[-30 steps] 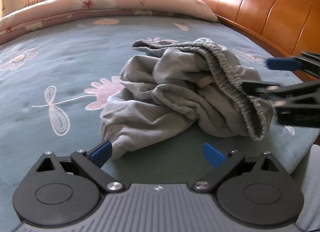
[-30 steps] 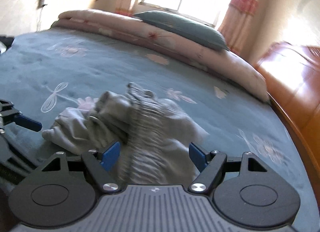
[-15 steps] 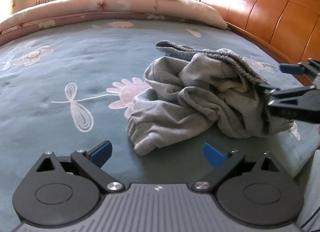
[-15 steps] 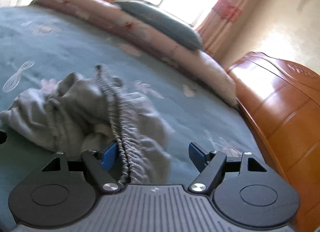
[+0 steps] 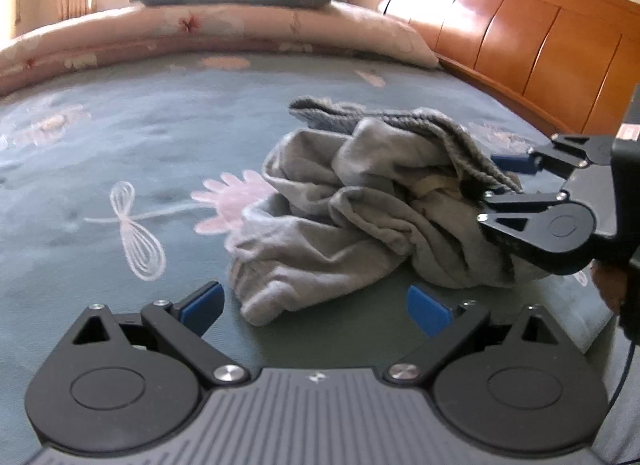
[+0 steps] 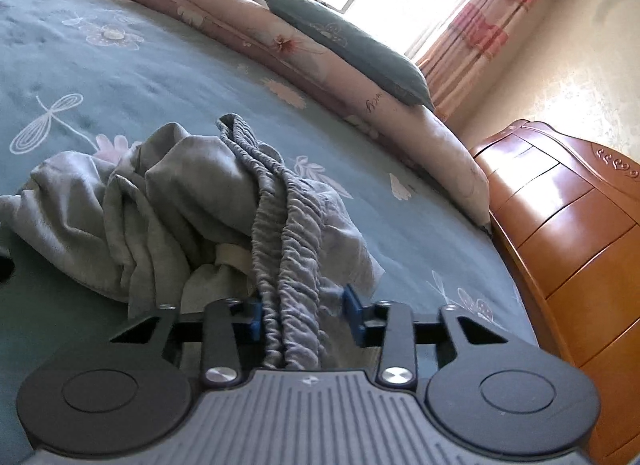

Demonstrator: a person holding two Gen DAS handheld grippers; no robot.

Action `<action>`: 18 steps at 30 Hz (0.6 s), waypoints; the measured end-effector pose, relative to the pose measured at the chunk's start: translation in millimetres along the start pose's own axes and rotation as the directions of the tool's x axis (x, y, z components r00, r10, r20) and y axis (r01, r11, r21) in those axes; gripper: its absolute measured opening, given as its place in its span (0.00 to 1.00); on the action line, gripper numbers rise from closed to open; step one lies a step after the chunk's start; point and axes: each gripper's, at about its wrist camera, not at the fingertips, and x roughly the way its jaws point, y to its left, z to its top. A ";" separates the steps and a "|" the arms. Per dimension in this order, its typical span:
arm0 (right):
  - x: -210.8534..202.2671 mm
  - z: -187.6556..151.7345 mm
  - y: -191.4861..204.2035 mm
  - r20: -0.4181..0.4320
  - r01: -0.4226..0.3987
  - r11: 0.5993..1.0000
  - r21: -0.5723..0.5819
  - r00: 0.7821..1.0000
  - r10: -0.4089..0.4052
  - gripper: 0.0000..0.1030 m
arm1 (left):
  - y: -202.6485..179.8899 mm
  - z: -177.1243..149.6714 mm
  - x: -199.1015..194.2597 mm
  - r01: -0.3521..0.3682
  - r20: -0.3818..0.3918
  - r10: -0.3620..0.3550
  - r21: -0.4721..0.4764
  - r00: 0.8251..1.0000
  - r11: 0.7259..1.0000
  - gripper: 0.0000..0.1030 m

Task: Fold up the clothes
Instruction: 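Grasp the waistband with the right gripper while the left gripper grasps it too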

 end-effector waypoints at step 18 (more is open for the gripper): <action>-20.0 -32.8 -49.4 0.016 -0.216 0.967 0.136 0.976 0.216 0.19 | 29.4 123.1 77.5 0.281 -0.035 -0.319 -0.393 0.947 0.876 0.59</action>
